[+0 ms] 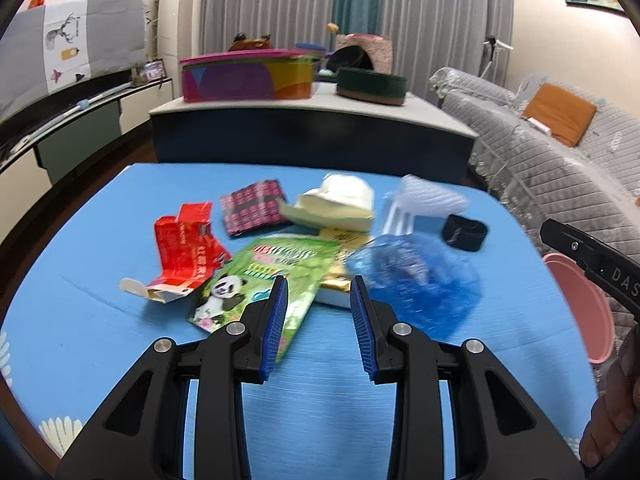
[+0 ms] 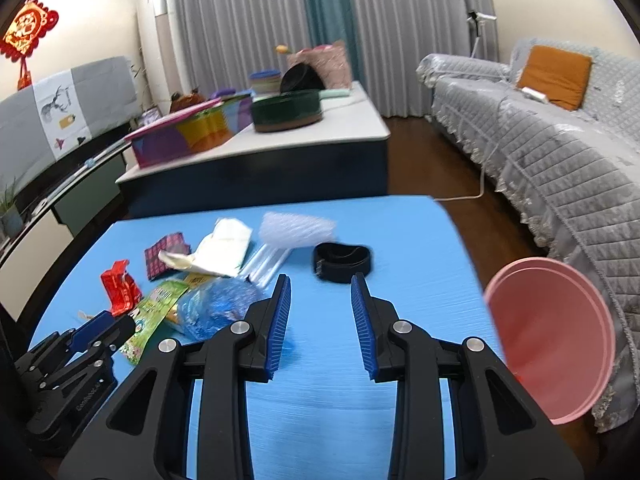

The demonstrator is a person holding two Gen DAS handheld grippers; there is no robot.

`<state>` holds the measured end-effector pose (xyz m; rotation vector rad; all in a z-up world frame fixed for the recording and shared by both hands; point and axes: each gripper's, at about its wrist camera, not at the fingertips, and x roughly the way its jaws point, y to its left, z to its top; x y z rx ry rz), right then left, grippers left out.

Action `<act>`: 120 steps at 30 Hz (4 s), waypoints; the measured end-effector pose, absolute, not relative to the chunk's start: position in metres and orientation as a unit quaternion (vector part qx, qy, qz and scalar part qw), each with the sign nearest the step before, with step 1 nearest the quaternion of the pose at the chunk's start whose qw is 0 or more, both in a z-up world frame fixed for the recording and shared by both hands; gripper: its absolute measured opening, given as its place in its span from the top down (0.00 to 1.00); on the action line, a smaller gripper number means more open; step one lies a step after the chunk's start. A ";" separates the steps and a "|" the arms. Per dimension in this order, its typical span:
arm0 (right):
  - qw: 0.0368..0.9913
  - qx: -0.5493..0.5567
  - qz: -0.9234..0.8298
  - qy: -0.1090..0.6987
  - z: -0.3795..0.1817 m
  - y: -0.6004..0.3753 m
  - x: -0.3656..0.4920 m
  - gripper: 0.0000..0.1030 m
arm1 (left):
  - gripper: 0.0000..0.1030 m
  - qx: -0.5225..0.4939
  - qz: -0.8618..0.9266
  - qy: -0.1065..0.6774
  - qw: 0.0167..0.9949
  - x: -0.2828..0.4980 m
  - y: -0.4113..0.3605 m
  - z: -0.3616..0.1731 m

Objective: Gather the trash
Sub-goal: 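Move both open tools back over the trash on the table, then grasp the blue plastic bag with the right tool while the left tool grasps the green panda pouch, then carry the green pouch with the left tool while the right tool carries the blue bag over the bucket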

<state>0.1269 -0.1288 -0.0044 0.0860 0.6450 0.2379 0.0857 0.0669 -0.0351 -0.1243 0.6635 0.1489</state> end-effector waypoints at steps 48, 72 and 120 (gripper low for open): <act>0.902 0.035 0.200 0.381 -0.034 -0.102 0.139 0.99 | 0.80 0.038 0.167 0.385 0.907 0.114 0.056 -0.064; 0.933 0.045 0.177 0.309 0.011 -0.145 0.094 0.99 | 1.00 -0.007 0.157 0.304 0.940 0.077 0.054 -0.001; 0.971 0.032 0.035 0.235 0.041 -0.229 0.068 0.99 | 1.00 -0.028 0.022 0.277 0.960 0.079 -0.026 0.024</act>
